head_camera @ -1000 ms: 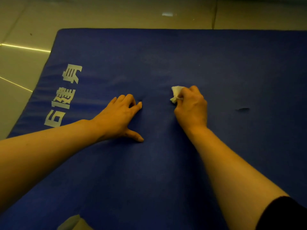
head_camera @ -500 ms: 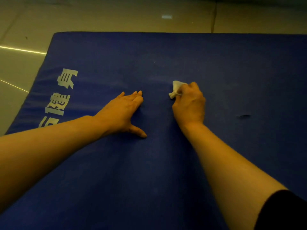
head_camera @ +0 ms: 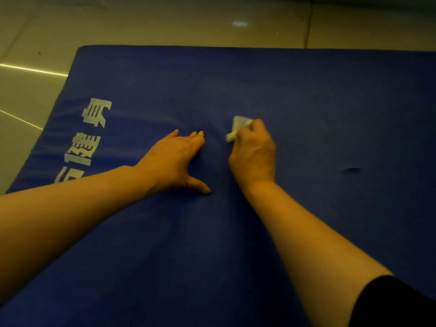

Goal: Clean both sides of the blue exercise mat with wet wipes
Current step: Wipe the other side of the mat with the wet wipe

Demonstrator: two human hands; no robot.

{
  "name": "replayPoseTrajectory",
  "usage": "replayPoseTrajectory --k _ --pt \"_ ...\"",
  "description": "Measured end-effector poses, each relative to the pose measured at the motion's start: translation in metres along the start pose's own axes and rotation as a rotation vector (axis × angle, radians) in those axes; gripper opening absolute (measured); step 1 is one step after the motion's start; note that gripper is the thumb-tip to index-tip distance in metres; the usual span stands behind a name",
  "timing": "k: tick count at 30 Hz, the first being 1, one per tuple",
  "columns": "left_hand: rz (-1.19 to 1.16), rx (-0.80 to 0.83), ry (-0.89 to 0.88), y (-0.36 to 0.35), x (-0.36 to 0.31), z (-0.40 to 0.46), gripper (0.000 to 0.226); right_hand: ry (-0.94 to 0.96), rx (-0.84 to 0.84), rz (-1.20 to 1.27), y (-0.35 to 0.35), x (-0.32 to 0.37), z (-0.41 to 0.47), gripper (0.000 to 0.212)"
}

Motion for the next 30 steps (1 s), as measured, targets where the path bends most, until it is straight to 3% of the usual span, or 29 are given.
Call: replayPoseTrajectory --k 3,5,7,9,11,12,14,18,21,23,25,27,30 --pt "-0.059 -0.058 -0.008 0.003 0.000 0.001 0.097 0.261 0.202 0.193 -0.013 0.041 -0.033 0.013" --pt "-0.078 -0.069 -0.015 0.004 0.002 0.000 0.094 0.378 0.245 0.191 -0.013 0.042 -0.027 0.015" --pt "-0.049 -0.035 -0.014 0.003 0.003 -0.001 0.110 0.304 0.167 0.039 -0.010 0.015 0.000 0.013" --pt "-0.012 -0.021 -0.025 0.001 0.004 0.000 0.117 0.068 0.036 -0.056 0.003 -0.025 0.030 0.019" --pt "0.001 -0.054 -0.033 0.001 0.006 0.003 0.110 -0.110 -0.071 -0.047 0.014 -0.041 0.039 0.020" --pt "-0.002 -0.089 -0.035 0.003 0.007 0.005 0.104 -0.108 -0.091 -0.020 0.013 -0.033 0.036 0.019" --pt "-0.017 -0.181 -0.043 0.008 0.008 0.010 0.097 0.048 -0.023 0.063 -0.001 0.001 0.022 0.019" --pt "-0.027 -0.242 -0.092 0.007 0.009 0.020 0.108 0.367 0.215 0.119 -0.026 0.037 0.004 0.025" --pt "0.011 -0.180 -0.027 0.001 0.016 0.022 0.122 0.190 0.123 0.009 -0.018 -0.005 0.044 0.027" --pt "-0.005 -0.136 -0.004 -0.003 0.017 0.024 0.121 -0.031 0.023 -0.023 -0.002 -0.035 0.066 0.027" --pt "-0.023 -0.097 -0.015 -0.004 0.015 0.028 0.121 -0.127 -0.049 -0.056 0.004 -0.041 0.068 0.024" --pt "-0.059 -0.081 -0.022 -0.004 0.015 0.035 0.122 -0.018 -0.058 -0.030 -0.002 -0.016 0.057 0.024" --pt "-0.148 -0.052 -0.012 -0.005 0.018 0.041 0.119 0.285 0.082 0.087 -0.026 0.030 0.025 0.015"
Point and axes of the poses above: each hand's wrist, its own z-axis towards the middle knuckle, its own y-axis out of the back of the hand, x = y × z, the point moved 7 cm from there along z, towards the middle knuckle, and after that the axes turned 11 degrees about -x, right-handed, at the moved point
